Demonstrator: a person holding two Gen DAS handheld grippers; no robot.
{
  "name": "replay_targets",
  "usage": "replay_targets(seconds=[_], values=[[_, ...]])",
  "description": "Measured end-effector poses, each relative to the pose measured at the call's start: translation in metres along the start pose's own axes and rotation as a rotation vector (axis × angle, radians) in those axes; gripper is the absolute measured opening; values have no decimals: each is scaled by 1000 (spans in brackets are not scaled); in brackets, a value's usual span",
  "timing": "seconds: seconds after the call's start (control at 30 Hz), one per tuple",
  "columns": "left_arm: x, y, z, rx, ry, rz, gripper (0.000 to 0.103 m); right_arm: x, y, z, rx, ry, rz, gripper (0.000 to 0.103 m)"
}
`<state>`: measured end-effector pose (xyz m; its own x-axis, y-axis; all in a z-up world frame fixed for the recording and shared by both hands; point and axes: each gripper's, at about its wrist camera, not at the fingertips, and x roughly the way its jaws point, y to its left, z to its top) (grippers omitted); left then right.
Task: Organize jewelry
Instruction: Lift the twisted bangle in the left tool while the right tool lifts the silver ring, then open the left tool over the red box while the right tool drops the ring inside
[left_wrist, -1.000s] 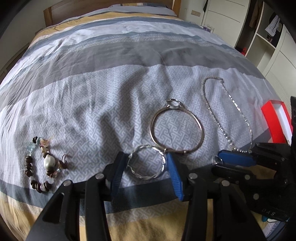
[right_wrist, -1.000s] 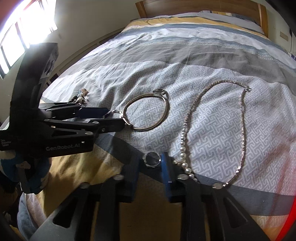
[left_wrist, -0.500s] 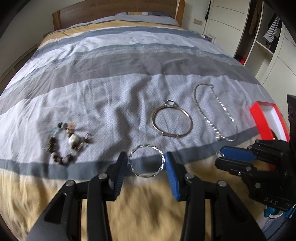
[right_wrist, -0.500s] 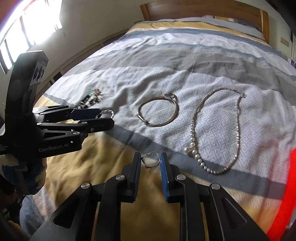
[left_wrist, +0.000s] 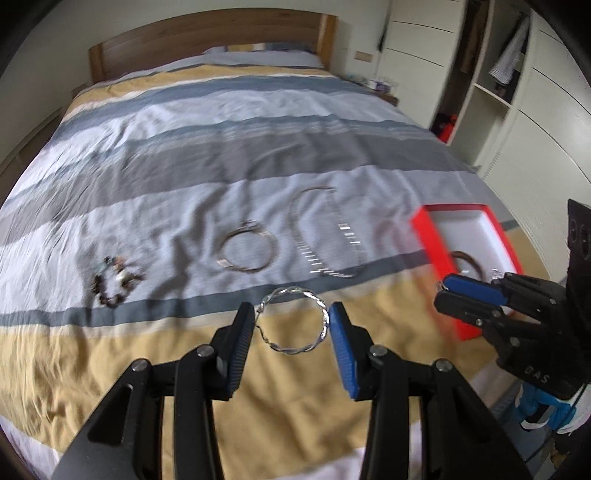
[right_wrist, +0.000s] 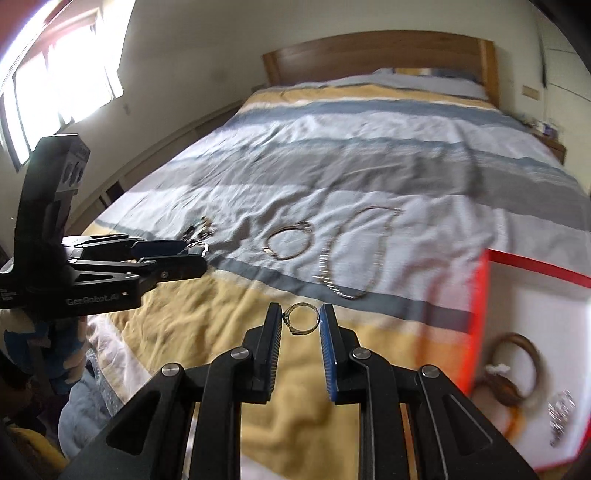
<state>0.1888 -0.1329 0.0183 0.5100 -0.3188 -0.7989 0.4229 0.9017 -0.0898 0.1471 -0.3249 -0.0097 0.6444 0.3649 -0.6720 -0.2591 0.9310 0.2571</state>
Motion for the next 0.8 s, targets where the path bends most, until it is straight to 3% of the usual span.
replay_targets(seconds=[0.27,0.5,0.8], values=[[17,-103,23,104,17,-93,39,-50,-84,-25,102,-39,-104,21],[66,-191,48,206,59,-157,39,-50,-153,-35,142,-8,-199,21],[142,-239,66,233,144,-134,39,-29,-204,-36,137,63,-260,21]])
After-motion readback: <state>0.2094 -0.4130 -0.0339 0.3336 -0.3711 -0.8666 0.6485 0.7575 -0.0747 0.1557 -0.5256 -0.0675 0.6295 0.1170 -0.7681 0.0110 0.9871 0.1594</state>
